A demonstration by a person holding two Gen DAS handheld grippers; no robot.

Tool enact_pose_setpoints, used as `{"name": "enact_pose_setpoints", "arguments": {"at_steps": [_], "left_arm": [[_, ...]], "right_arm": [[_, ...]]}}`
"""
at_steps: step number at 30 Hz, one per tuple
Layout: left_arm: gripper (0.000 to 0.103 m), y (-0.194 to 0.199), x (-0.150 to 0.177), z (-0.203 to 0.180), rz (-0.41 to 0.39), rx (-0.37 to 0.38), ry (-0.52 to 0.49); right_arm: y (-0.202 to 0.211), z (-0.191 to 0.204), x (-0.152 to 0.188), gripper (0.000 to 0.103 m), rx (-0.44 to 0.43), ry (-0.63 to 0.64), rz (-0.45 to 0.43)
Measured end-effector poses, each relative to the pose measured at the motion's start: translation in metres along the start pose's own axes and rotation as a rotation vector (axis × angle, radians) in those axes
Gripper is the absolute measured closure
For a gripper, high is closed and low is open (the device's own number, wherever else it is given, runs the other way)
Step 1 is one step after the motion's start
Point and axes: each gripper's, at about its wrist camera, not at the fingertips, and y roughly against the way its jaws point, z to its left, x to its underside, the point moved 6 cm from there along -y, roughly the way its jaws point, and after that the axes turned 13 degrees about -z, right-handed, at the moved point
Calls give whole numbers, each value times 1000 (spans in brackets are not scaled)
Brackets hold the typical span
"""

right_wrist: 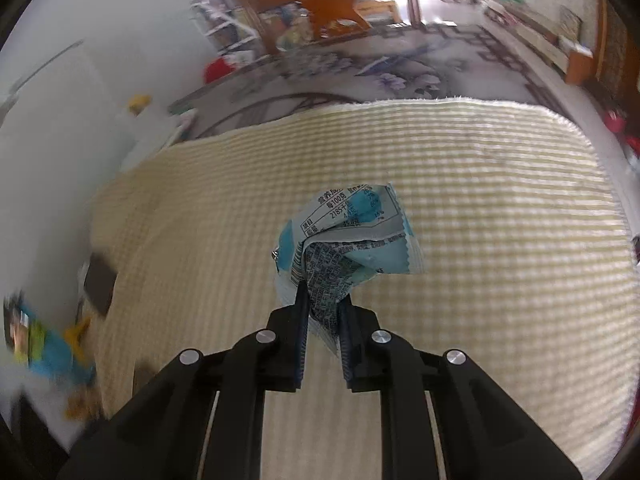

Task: Collect trash
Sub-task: 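Grasp the brown snack box with the left tool while the right tool grasps the blue-white wrapper, then carry the brown box with the left tool while the right tool carries the wrapper to the bin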

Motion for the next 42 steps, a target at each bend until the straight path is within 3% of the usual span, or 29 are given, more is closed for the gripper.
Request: {"name": "enact_pose_setpoints", "arguments": {"at_steps": [7,12,17,21,24,27,35,42], "left_arm": [[53,1,1,2,-8,2,13],[53,4,-1,0,-25,-8,-12],[53,13,-3,-10,-25,-1,-28],[53,31,-17,-31,-72,32,-57],[53,43,-23,-46,-99,68,-16],[53,47,-22,-67,-90,116,1],[53,58,-23,-121,-93,198,-66],[53,65,-26,-155,-91,231,-114]], "right_arm": [[80,-2,30,89,-68,-24,-64],[124,-4,40,89,4,51,-164],[152,-8,57,89,25,37,-201],[173,-15,63,89,49,22,-231],[188,-20,65,89,67,14,-257],[202,-24,67,89,87,17,-280],[228,-50,72,89,128,0,-312],[247,-83,80,89,167,-62,-341]]}}
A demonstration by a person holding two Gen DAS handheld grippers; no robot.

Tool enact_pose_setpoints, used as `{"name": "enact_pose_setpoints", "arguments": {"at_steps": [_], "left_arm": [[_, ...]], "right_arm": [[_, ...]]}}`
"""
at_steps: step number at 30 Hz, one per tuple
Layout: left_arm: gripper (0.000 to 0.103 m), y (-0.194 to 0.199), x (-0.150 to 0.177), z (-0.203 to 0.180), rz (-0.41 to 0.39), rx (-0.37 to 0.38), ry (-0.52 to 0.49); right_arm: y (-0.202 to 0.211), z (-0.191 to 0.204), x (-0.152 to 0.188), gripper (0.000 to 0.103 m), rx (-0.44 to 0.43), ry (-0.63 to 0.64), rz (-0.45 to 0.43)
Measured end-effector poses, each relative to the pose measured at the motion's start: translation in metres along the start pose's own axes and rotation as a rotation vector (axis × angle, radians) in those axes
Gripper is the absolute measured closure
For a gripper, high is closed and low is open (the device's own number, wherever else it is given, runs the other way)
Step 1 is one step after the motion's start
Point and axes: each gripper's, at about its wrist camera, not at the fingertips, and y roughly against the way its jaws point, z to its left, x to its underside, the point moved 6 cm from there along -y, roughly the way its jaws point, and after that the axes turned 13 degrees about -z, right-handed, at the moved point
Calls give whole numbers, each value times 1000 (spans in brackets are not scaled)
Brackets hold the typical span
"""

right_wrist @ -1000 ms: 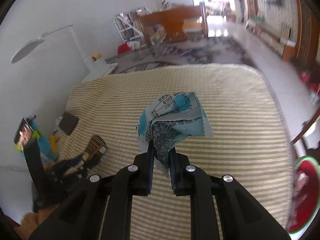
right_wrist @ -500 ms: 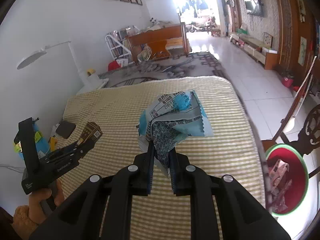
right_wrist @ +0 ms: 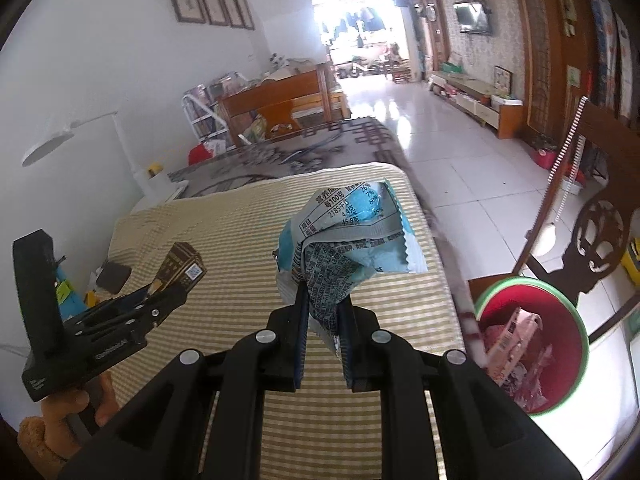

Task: Collect trash
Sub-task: 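Carry the brown box with the left tool while the right tool carries the wrapper to the bin, then open both tools over the red bin to drop the box and wrapper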

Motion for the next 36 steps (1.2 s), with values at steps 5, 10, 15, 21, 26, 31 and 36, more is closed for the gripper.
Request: {"name": "enact_pose_setpoints", "arguments": {"at_steps": [5,10,15,21,26,31,36], "left_arm": [[53,-4,-3,-23,6,16,-46],[53,-14,-8,-41,14,41,-70],[53,-25,-10,-72,24,87,-96],[53,-51,-8,-116,60,207,-133],[53,-83,-6,-171,135,353,-141],[53,-104,4,-222,190,461,-182],[27,-117,21,-258,230,520,-246]], "right_arm": [[8,-26,5,89,21,-45,-5],[21,-59,9,89,67,-81,-24],[32,-97,17,89,117,-138,-26],[38,-146,30,89,194,-200,-22],[35,-186,42,89,262,-223,13],[31,-214,55,88,312,-241,43],[20,-235,67,86,344,-266,68]]}}
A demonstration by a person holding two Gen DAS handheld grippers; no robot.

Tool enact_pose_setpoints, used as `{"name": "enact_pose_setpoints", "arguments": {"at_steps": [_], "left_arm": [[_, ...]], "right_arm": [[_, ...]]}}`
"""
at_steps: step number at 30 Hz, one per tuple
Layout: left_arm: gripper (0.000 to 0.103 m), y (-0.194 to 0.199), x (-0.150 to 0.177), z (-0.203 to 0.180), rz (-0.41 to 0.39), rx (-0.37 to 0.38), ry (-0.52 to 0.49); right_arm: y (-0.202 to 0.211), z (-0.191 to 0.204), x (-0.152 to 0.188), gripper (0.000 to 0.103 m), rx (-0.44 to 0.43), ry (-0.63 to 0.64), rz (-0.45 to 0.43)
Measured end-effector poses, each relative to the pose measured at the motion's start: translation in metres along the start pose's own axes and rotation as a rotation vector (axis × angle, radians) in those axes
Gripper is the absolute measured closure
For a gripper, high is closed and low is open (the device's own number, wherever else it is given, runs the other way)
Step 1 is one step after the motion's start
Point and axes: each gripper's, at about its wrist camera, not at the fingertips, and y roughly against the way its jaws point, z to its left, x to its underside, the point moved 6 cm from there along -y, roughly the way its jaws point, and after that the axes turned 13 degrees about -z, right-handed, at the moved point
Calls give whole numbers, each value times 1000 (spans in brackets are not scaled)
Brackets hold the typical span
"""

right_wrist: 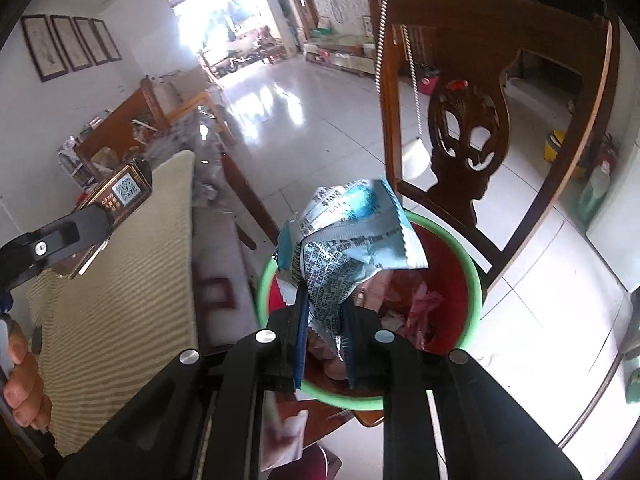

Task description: Collect trash

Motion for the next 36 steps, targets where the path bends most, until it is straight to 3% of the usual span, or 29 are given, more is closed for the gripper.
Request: {"name": "enact_pose_setpoints", "arguments": {"at_steps": [1,3,4,5,12,18,23,25,27,31,36], "left_arm": [[16,-1,0,-2,-11,-12,-14],[12,4,-1,-1,-53,-24,-22],[8,7,-1,2,-66,-30,-14],[7,10,-1,6,-75,-39,-8],[5,85,4,69,-209,-239,44],[5,183,25,143,-307,-435,93],[5,250,54,197,-362,-581,136],[5,270,64,215,-382,-605,174],[5,287,76,230,-414,-621,198],[5,304,91,248,-501,-661,187],[5,310,90,252,-549,-588,258]], "right_arm": [[-4,-2,1,81,4,0,8],[-10,-7,3,62,37,9,10],[-11,-9,3,46,63,17,0],[-10,-9,2,40,79,23,-9],[15,27,-25,32,71,60,-125],[74,126,-66,7,-73,130,-364],[108,225,-69,6,-240,184,-576],[102,253,-62,6,-251,193,-595],[89,275,-49,6,-253,214,-563],[56,294,-23,7,-240,281,-400],[57,297,-14,7,-188,276,-431]]}}
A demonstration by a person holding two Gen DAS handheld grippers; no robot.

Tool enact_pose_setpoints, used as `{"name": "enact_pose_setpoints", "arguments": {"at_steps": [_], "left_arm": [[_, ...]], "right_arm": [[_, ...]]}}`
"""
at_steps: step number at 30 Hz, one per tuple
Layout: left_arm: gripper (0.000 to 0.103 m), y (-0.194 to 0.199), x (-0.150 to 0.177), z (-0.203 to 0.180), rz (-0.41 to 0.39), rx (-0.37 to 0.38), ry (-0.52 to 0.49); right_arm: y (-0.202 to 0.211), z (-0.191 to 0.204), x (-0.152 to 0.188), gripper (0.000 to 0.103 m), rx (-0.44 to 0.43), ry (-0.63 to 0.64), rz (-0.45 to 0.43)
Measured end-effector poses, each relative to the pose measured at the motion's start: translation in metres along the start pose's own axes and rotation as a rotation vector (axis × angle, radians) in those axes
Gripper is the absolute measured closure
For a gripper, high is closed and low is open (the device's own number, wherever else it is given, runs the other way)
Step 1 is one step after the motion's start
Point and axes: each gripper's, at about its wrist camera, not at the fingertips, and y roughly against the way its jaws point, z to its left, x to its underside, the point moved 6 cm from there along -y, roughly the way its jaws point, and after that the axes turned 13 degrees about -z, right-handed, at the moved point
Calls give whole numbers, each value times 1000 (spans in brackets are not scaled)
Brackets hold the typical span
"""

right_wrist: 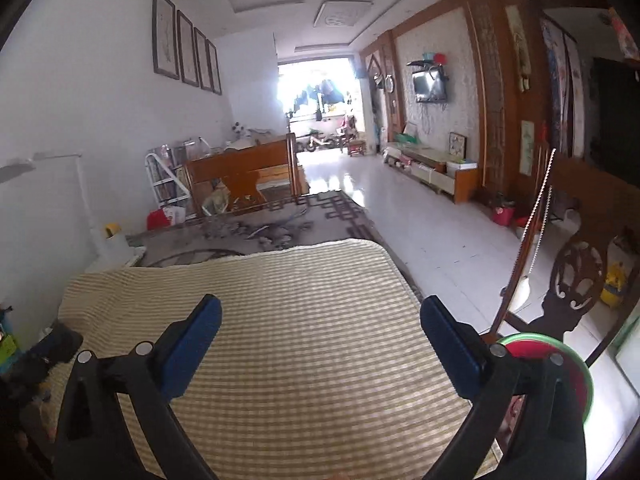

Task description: Collect trash

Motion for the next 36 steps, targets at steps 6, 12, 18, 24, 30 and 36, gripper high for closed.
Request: {"name": "enact_pose_setpoints", "arguments": {"at_steps": [6,12,18,24,30,36], "left_arm": [[5,4,-2,-6,-8,-75,-115],[5,3,0,-5,2,-96,-101],[5,5,5,5,5,-122,-86],[5,5,8,4,15,-98,-74],[5,3,10,9,20,-111,-69],[5,2,12,11,29,-119,-72]], "right_arm": [[5,12,4,7,19,80,-30],[4,17,10,7,4,134,-36],[4,17,12,7,3,132,-35],[5,16,12,7,2,140,-36],[4,18,13,7,-2,152,-32],[1,18,15,7,0,156,-23]]}}
